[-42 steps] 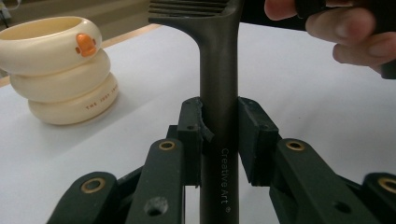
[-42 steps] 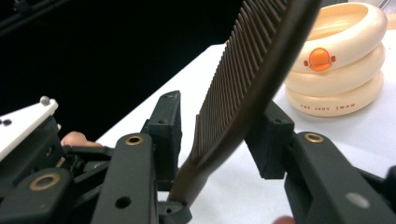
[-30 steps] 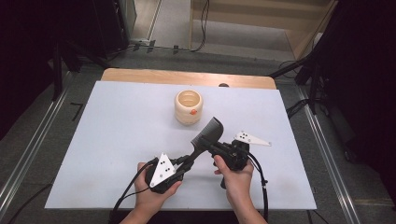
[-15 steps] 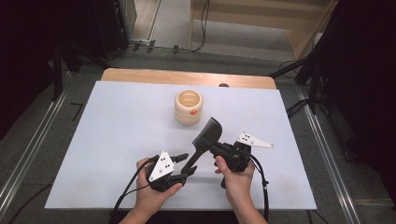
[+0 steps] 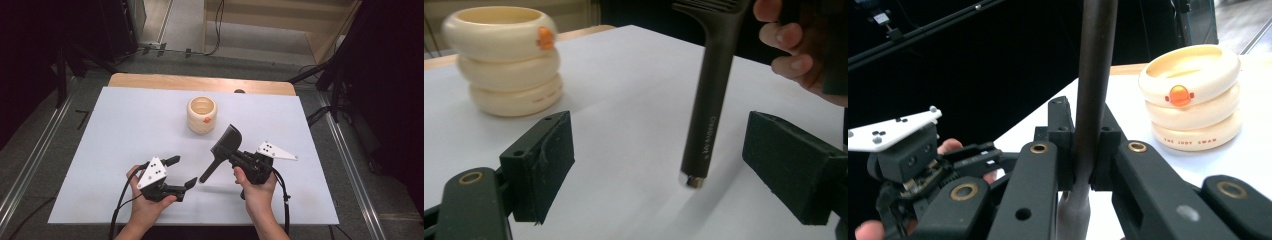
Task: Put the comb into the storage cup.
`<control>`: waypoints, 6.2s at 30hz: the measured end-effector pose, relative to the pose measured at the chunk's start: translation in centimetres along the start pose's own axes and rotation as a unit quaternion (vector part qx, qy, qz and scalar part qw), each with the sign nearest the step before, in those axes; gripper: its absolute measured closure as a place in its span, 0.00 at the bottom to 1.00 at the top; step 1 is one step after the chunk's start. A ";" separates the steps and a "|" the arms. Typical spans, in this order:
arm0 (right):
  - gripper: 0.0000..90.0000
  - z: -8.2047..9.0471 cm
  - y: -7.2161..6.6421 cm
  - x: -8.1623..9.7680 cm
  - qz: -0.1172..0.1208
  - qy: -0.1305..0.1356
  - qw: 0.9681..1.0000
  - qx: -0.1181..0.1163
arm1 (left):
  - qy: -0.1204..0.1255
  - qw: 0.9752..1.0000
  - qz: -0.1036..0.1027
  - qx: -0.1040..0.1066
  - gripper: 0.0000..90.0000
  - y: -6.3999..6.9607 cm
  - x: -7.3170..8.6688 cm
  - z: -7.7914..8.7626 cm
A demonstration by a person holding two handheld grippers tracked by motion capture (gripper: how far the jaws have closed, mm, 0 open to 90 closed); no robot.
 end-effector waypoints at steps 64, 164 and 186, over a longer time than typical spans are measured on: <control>0.91 0.1 1.5 -4.0 0.063 0.016 0.997 0.048 | 0.014 0.988 0.085 -0.128 0.00 -8.3 7.3 9.0; 0.91 -3.8 5.1 -13.6 0.080 0.048 0.992 0.090 | 0.035 0.987 0.106 -0.114 0.00 -8.7 7.8 9.0; 0.91 -5.0 5.9 -15.1 0.081 0.056 0.989 0.108 | 0.033 0.988 0.102 -0.115 0.00 -8.7 7.7 9.0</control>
Point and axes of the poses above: each handheld gripper's, and its own axes: z roughly backward along the jaws, x roughly out of its underside, y roughly to its right, the point moved 1 cm from there along -z, roughly forward along the jaws, and after that the axes turned 15 degrees about -y, right-handed, at the moved point
